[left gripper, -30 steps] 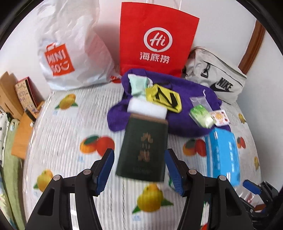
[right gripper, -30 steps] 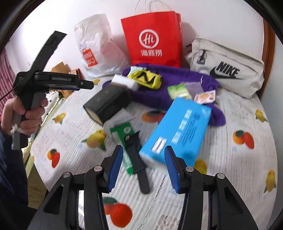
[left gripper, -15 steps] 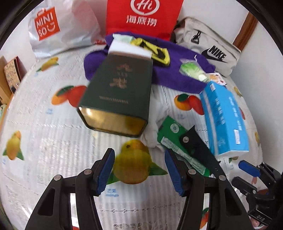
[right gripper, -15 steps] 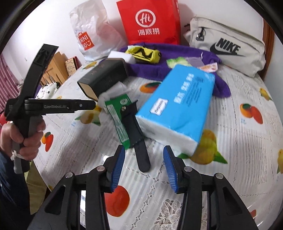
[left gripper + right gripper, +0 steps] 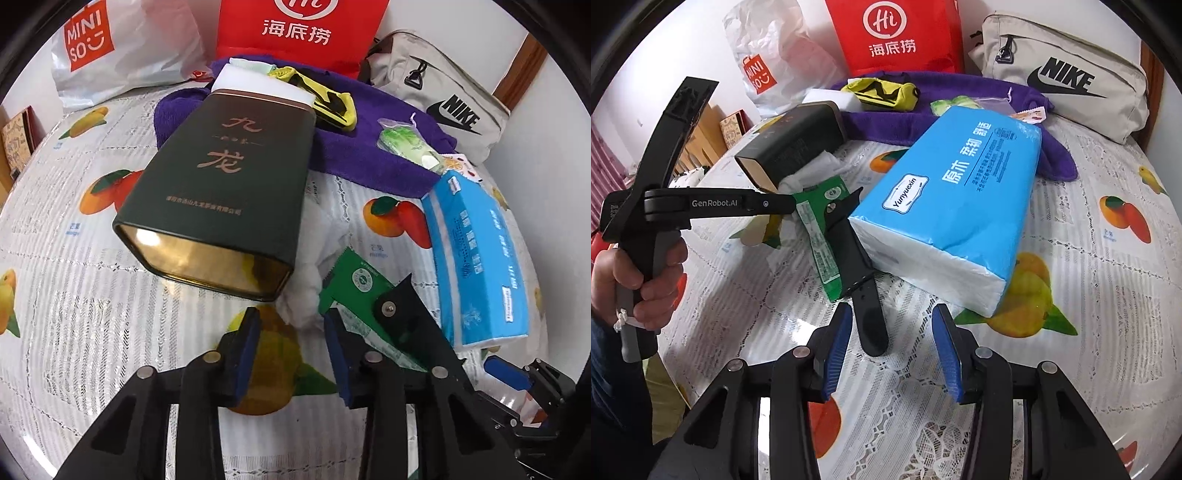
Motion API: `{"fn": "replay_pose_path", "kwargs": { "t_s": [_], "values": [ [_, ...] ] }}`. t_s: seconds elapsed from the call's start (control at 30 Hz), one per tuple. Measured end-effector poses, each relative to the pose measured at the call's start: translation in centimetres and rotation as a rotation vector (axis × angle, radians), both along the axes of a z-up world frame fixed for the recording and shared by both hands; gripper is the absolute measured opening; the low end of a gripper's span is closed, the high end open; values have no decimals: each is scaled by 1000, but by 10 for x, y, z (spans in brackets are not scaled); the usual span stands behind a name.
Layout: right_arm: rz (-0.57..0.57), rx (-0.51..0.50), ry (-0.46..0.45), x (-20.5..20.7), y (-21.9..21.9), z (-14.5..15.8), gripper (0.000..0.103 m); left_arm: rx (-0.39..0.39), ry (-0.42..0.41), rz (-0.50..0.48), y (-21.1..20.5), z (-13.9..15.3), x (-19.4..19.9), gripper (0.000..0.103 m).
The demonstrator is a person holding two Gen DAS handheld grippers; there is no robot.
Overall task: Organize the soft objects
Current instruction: 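Grasp the crumpled white cloth with the left tool while the right tool reaches the black strap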
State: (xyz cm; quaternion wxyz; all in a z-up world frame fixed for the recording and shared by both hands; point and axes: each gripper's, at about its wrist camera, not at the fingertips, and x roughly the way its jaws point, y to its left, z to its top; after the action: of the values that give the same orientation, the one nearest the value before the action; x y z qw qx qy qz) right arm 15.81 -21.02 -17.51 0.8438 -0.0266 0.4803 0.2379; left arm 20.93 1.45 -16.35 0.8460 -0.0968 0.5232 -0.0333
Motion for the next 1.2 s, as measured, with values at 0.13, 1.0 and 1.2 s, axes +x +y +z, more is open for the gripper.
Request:
{"fn": "replay_pose_path", "kwargs": {
  "t_s": [0.13,1.0,1.2],
  "values": [
    [14,-18,-9,2,5,-4,40,-4,6,-14,-6,-1,2,16],
    [52,-7,-11,-40,-1,0,5,29,-1,-23,21,7,-71,15],
    [58,20,-45,-21,16,9,12,24,3,-10,26,5,-70,17]
  ]
}}
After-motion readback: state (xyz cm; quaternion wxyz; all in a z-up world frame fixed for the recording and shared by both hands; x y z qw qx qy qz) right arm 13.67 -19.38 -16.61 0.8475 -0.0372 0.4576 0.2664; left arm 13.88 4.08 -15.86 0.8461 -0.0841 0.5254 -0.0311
